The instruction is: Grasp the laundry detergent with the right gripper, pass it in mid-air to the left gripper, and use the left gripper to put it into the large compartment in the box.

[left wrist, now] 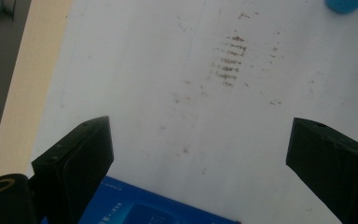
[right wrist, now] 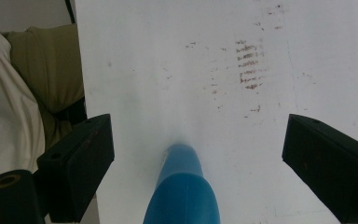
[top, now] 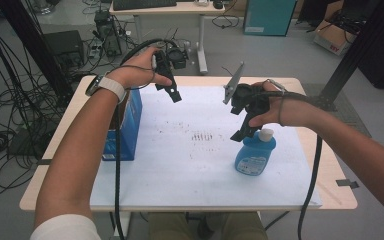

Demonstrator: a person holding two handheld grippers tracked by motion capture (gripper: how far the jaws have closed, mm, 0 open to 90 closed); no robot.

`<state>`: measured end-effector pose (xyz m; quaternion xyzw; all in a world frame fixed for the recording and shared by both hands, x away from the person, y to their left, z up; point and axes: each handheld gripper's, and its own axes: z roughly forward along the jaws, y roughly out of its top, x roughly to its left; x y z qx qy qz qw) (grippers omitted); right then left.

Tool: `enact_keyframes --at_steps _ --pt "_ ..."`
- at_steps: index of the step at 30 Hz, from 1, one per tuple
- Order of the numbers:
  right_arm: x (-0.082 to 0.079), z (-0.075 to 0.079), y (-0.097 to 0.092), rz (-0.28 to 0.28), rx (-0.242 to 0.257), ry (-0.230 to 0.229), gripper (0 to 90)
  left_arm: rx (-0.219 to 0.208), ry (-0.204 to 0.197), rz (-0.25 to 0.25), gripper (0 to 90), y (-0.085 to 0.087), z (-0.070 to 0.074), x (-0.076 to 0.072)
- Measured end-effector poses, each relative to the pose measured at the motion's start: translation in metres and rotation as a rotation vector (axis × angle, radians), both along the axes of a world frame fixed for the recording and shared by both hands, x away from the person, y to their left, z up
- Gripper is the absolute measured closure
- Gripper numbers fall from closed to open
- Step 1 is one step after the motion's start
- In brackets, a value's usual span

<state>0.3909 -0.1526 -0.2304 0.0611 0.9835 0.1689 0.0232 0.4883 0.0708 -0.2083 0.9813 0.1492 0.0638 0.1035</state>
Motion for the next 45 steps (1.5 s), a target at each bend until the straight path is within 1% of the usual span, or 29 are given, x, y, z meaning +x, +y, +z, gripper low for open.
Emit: enact_keyframes --at_steps 1,3,6,7,8,9,11,15,16,17,18,19,20,21,22,23,28,29,31,32,34,39,40,42,43,44,45 --pt "0.001 0.0 0.0 0.014 -0.004 -0.01 9.0 0.0 0.0 0.0 7.7 0.0 0.0 0.0" --pt "-0.001 0.002 0.0 0.003 0.001 -0.008 9.0 -0.001 0.003 0.003 7.7 0.0 0.001 0.0" --pt "-0.001 0.004 -0.001 0.004 0.002 -0.009 8.6 -0.008 0.002 0.009 7.6 0.0 0.002 0.001" --pt "-0.001 0.005 -0.002 -0.005 0.005 -0.005 8.6 -0.01 0.003 0.015 7.6 0.0 0.002 0.001" --pt "-0.001 0.005 -0.003 0.0 0.009 -0.009 8.6 -0.003 -0.004 0.013 7.6 0.0 0.003 0.002" --pt "-0.001 0.005 -0.003 -0.012 0.012 -0.008 8.5 -0.008 0.001 0.025 7.6 0.0 0.002 0.002" --pt "-0.002 0.009 -0.005 -0.012 0.016 -0.011 8.1 -0.007 -0.014 0.018 7.6 0.0 0.003 0.002" --pt "-0.003 0.013 -0.006 -0.008 0.016 -0.017 7.7 -0.009 -0.018 0.019 7.6 0.0 0.002 0.001" --pt "-0.003 0.014 -0.007 -0.012 0.025 -0.02 7.6 -0.005 -0.025 0.013 7.6 0.0 0.002 0.001" --pt "-0.004 0.016 -0.008 -0.013 0.034 -0.032 6.9 -0.008 -0.019 0.017 7.6 -0.001 0.002 0.0" --pt "-0.004 0.017 -0.008 -0.011 0.031 -0.034 6.8 -0.005 -0.028 0.01 7.6 -0.001 0.003 -0.001" --pt "-0.004 0.017 -0.008 -0.011 0.031 -0.034 6.8 -0.005 -0.028 0.01 7.6 -0.001 0.003 -0.001" --pt "-0.005 0.019 -0.009 -0.003 0.029 -0.037 6.7 -0.013 -0.031 0.018 7.5 -0.001 0.003 -0.003" --pt "-0.005 0.019 -0.009 -0.003 0.029 -0.037 6.7 -0.013 -0.031 0.018 7.6 -0.001 0.003 -0.003" --pt "-0.005 0.02 -0.01 -0.004 0.03 -0.041 6.1 -0.009 -0.032 0.012 7.6 -0.001 0.003 -0.003" --pt "-0.007 0.022 -0.011 -0.016 0.032 -0.041 5.5 -0.005 -0.036 0.01 7.5 -0.002 0.004 -0.004" --pt "-0.009 0.027 -0.015 -0.015 0.041 -0.05 5.1 -0.013 -0.048 0.014 7.5 0.0 0.004 -0.006" --pt "-0.01 0.029 -0.017 -0.012 0.045 -0.052 5.0 -0.005 -0.043 0.013 7.5 0.0 0.004 -0.006" --pt "-0.011 0.031 -0.019 -0.01 0.049 -0.056 5.0 -0.005 -0.043 0.016 7.5 0.001 0.004 -0.006" --pt "-0.011 0.031 -0.019 -0.01 0.049 -0.056 5.0 -0.01 -0.05 0.019 7.5 0.002 0.004 -0.007" --pt "-0.012 0.032 -0.021 -0.009 0.053 -0.06 4.9 -0.008 -0.04 0.02 7.5 0.003 0.004 -0.007" --pt "-0.014 0.036 -0.027 -0.022 0.057 -0.066 4.8 -0.006 -0.046 0.017 7.5 0.003 0.003 -0.008" --pt "-0.015 0.037 -0.03 -0.022 0.071 -0.065 4.8 -0.003 -0.043 0.015 7.5 0.003 0.004 -0.009" --pt "-0.015 0.038 -0.032 -0.017 0.077 -0.066 4.7 -0.015 -0.05 0.018 7.5 0.002 0.004 -0.01" --pt "-0.015 0.038 -0.032 -0.017 0.077 -0.066 4.7 -0.008 -0.04 0.012 7.5 0.002 0.005 -0.01" --pt "-0.016 0.039 -0.034 -0.021 0.08 -0.066 4.8 -0.014 -0.051 0.015 7.5 0.002 0.004 -0.011" --pt "-0.016 0.039 -0.034 -0.021 0.08 -0.066 4.8 -0.014 -0.051 0.015 7.5 0.002 0.004 -0.011"
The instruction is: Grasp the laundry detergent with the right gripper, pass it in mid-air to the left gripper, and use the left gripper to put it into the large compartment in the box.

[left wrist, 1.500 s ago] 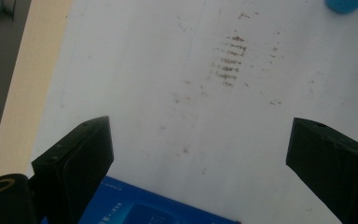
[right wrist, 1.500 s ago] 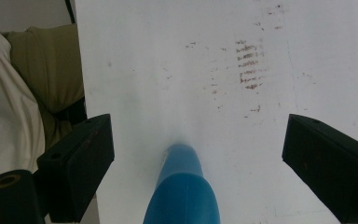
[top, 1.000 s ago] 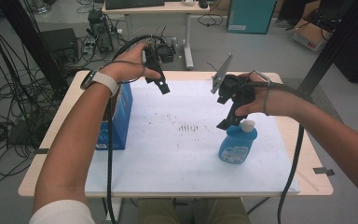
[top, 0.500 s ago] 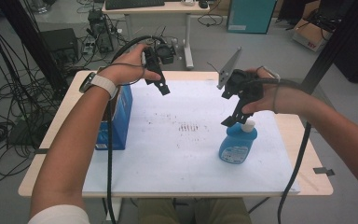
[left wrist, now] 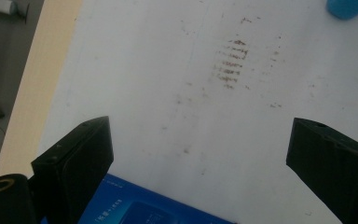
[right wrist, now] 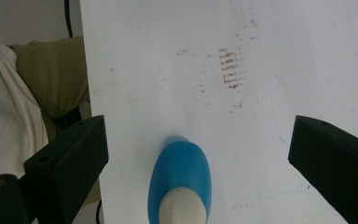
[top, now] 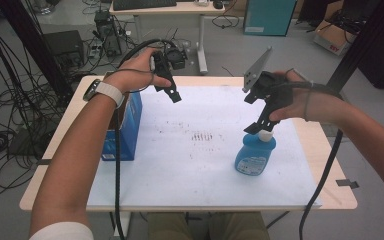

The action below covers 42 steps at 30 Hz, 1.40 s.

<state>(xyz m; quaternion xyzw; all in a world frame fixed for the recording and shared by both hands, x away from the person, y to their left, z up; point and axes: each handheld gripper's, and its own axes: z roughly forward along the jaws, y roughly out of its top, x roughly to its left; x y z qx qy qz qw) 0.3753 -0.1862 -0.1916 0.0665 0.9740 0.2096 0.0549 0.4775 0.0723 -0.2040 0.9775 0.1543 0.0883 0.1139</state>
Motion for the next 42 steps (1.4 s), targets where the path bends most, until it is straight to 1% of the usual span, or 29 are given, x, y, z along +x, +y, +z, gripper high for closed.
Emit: enact_keyframes --at_steps 1,6,9,12,13,14,15,16,19,20,21,24,25,32,33,34,36,42 --pt "-0.001 0.001 -0.001 -0.001 0.001 0.0 4.9 0.005 -0.001 -0.005 7.5 0.0 0.0 0.0" --pt "-0.004 0.003 -0.008 0.015 0.011 -0.011 6.7 0.001 -0.002 -0.004 7.5 -0.001 0.0 -0.001" --pt "-0.007 0.004 -0.015 -0.002 0.016 -0.005 6.6 0.004 -0.003 -0.005 7.5 -0.002 0.0 -0.001" --pt "-0.008 0.004 -0.02 -0.004 0.027 0.001 5.8 0.002 0.007 -0.003 7.5 -0.003 0.0 -0.002" --pt "-0.009 0.004 -0.022 -0.012 0.029 0.003 5.5 0.006 0.002 -0.008 7.5 -0.003 0.0 -0.002" --pt "-0.009 0.004 -0.024 -0.01 0.032 -0.002 5.3 0.008 0.0 -0.013 7.5 -0.003 0.0 -0.002" --pt "-0.011 0.004 -0.027 -0.024 0.03 -0.002 5.1 0.007 -0.004 -0.013 7.5 -0.003 0.0 -0.002" --pt "-0.011 0.003 -0.03 -0.026 0.031 0.0 5.1 0.007 0.003 -0.012 7.5 -0.004 -0.001 -0.002" --pt "-0.012 0.003 -0.034 -0.035 0.031 0.001 4.9 0.004 0.008 -0.008 7.5 -0.004 -0.001 -0.003" --pt "-0.013 0.003 -0.038 -0.038 0.038 0.002 5.0 0.002 -0.003 -0.018 7.5 -0.005 -0.001 -0.003" --pt "-0.013 0.003 -0.038 -0.038 0.038 0.002 5.0 0.002 -0.003 -0.018 7.5 -0.005 -0.001 -0.003" --pt "-0.016 0.0 -0.043 -0.041 0.047 0.006 4.9 0.0 0.005 -0.01 7.5 -0.006 -0.003 -0.004" --pt "-0.017 -0.001 -0.044 -0.04 0.05 0.009 5.0 0.01 0.003 -0.02 7.5 -0.006 -0.003 -0.003" --pt "-0.019 -0.005 -0.051 -0.037 0.063 0.011 4.8 0.003 0.005 -0.017 7.6 -0.005 -0.005 -0.003" --pt "-0.02 -0.006 -0.052 -0.041 0.062 0.013 4.8 0.0 0.013 -0.01 7.6 -0.004 -0.005 -0.004" --pt "-0.02 -0.008 -0.053 -0.045 0.063 0.017 4.8 -0.002 0.004 -0.011 7.6 -0.004 -0.005 -0.004" --pt "-0.02 -0.011 -0.056 -0.047 0.068 0.016 4.7 0.002 0.006 -0.016 7.6 -0.004 -0.005 -0.004" --pt "-0.023 -0.017 -0.06 -0.06 0.055 0.023 4.7 0.002 0.003 -0.019 7.6 -0.004 -0.007 -0.006"
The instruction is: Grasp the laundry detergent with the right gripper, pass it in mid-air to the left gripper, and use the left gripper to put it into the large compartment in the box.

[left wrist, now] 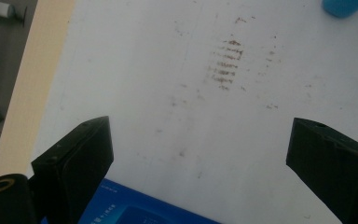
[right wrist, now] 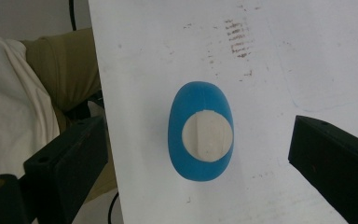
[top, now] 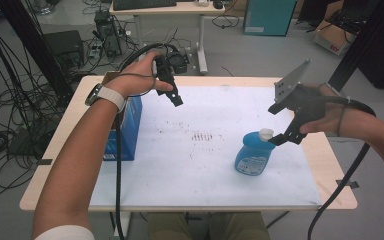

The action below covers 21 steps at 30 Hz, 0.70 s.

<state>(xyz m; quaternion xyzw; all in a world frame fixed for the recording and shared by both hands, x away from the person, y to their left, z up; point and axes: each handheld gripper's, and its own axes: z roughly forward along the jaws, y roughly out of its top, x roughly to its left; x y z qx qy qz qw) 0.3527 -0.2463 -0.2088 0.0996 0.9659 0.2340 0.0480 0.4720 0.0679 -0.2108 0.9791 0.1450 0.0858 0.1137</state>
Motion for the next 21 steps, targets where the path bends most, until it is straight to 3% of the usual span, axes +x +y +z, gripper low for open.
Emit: enact_keyframes --at_steps 21 --pt "-0.006 -0.022 -0.018 -0.019 0.022 0.027 4.6 0.005 0.001 -0.003 7.6 -0.003 -0.004 -0.002"
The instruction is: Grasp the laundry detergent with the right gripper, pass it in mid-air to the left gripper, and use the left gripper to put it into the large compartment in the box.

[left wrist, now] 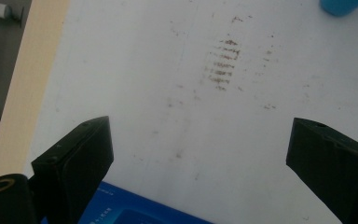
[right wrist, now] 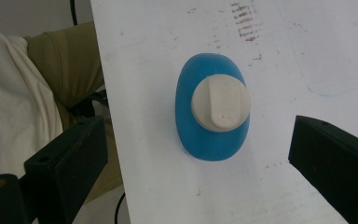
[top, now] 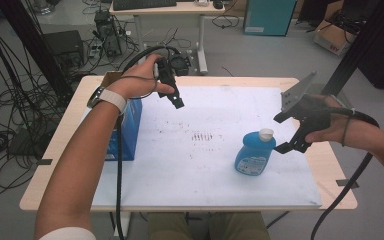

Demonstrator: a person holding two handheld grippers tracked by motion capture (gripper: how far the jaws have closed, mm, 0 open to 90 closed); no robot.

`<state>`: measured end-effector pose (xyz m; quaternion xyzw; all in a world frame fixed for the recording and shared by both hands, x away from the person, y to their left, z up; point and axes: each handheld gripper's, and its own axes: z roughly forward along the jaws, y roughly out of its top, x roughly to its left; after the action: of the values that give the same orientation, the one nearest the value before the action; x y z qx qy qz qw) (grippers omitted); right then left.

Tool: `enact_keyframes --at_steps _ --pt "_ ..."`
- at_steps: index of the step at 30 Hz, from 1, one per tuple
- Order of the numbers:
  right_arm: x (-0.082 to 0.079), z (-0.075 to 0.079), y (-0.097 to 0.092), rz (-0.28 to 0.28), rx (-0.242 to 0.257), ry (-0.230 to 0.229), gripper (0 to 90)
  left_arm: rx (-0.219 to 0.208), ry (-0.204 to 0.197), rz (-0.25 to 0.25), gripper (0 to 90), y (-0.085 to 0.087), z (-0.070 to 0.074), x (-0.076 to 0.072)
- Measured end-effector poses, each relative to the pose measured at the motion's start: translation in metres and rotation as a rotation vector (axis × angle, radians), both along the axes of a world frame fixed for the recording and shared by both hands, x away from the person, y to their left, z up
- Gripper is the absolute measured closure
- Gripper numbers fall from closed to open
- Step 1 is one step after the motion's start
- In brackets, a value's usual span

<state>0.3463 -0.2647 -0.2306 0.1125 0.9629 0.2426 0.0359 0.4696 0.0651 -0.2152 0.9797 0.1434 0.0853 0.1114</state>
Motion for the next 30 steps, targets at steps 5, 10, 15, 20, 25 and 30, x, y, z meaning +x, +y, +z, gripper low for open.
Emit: enact_keyframes --at_steps 5,10,15,20,25,30 --pt "-0.002 -0.005 -0.005 -0.007 0.004 -0.002 4.5 0.003 0.001 0.0 7.6 0.001 0.001 0.0" --pt "-0.003 -0.008 -0.008 -0.018 0.008 0.0 4.6 -0.001 0.0 0.002 7.6 0.001 0.0 0.0" --pt "-0.005 -0.013 -0.014 -0.046 0.009 0.006 4.7 -0.007 -0.007 0.004 7.6 0.002 0.0 0.0" --pt "-0.005 -0.018 -0.02 -0.069 0.021 0.012 4.8 -0.003 0.002 0.004 7.6 0.001 0.001 0.0" --pt "-0.006 -0.022 -0.024 -0.08 0.034 0.012 4.7 -0.004 0.002 0.004 7.6 0.001 0.0 0.0" --pt "-0.008 -0.026 -0.026 -0.077 0.052 0.02 4.7 -0.005 0.005 0.005 7.6 0.001 -0.002 0.0"
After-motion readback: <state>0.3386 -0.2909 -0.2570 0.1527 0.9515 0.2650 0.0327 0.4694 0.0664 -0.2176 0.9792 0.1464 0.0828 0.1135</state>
